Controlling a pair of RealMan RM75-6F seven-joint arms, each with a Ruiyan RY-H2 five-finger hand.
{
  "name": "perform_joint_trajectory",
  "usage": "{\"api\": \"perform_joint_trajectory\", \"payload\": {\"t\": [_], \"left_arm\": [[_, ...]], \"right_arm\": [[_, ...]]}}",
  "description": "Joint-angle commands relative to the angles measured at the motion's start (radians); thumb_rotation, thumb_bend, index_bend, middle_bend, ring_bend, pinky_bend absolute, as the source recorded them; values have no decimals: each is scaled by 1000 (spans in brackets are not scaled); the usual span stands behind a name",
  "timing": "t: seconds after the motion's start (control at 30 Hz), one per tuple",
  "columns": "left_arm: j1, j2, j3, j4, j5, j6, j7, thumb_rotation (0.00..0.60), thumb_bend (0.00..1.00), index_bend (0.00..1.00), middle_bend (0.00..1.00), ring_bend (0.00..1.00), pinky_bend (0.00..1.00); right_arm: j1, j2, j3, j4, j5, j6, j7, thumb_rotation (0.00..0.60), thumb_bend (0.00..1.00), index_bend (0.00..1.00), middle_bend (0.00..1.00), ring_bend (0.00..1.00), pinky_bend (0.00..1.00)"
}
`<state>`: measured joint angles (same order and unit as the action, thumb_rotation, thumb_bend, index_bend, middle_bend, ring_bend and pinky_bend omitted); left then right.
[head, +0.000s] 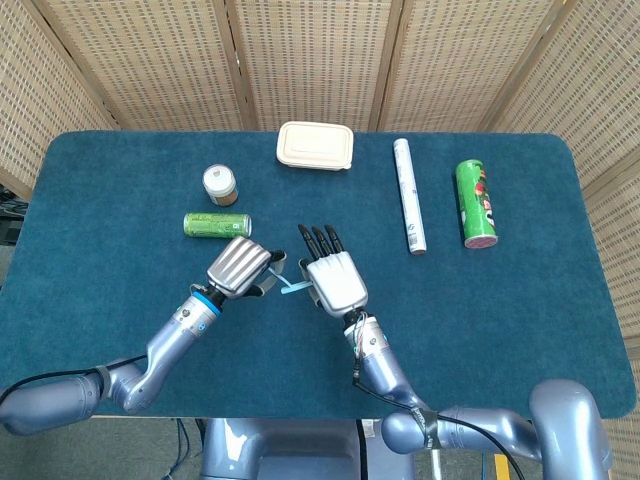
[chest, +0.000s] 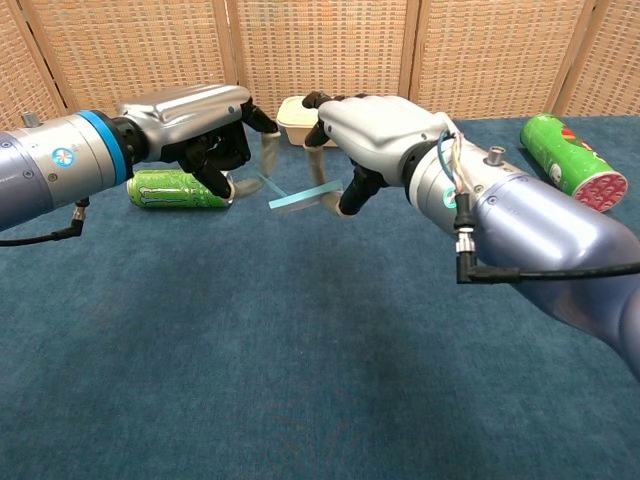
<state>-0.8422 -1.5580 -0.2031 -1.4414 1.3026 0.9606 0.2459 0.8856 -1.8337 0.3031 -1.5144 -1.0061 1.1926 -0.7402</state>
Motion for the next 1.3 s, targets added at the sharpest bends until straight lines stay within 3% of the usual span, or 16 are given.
{"api": "perform_joint_trajectory", "payload": {"t": [0.03,0.33,0.6,0.8,1.0,1.1,1.2,1.27,1.3], "left_arm": [[0,-1,0,1,-3,0,-2,600,410,562,945,823,933],[-3,-6,4,9,-10,-1,-12,600,448,620,945,823,933],[6,-9,11,44,-25,7,-10,600,644,722,956,823,933],[29,11,31,88,-20,8,-46,600,646,740,958,823,933],[82,52,68,193,8,15,-187,600,641,743,958,823,933],[128,81,100,259,48,52,-276,600,555,743,959,822,933],[138,93,110,272,61,45,-335,600,301,646,907,795,910],[143,110,112,264,59,32,-357,600,130,473,704,650,824],[144,119,113,260,60,31,-357,600,82,418,608,577,783]], "right_arm": [[0,0,-1,1,0,0,-1,600,646,650,14,0,0],[-2,0,-3,6,0,-1,3,600,646,650,14,0,0],[-10,13,-15,24,-14,-2,13,600,646,653,18,0,0],[-23,29,-23,43,-17,-5,31,600,646,653,18,0,0],[-45,47,-27,85,-3,-26,78,600,646,653,18,0,0],[-54,29,-40,148,19,-58,103,600,646,653,19,0,0],[-55,12,-43,181,17,-69,123,600,646,653,21,0,0],[-55,4,-45,197,16,-76,133,600,640,632,21,0,0],[-55,3,-46,203,11,-79,139,600,596,559,16,0,0]]}}
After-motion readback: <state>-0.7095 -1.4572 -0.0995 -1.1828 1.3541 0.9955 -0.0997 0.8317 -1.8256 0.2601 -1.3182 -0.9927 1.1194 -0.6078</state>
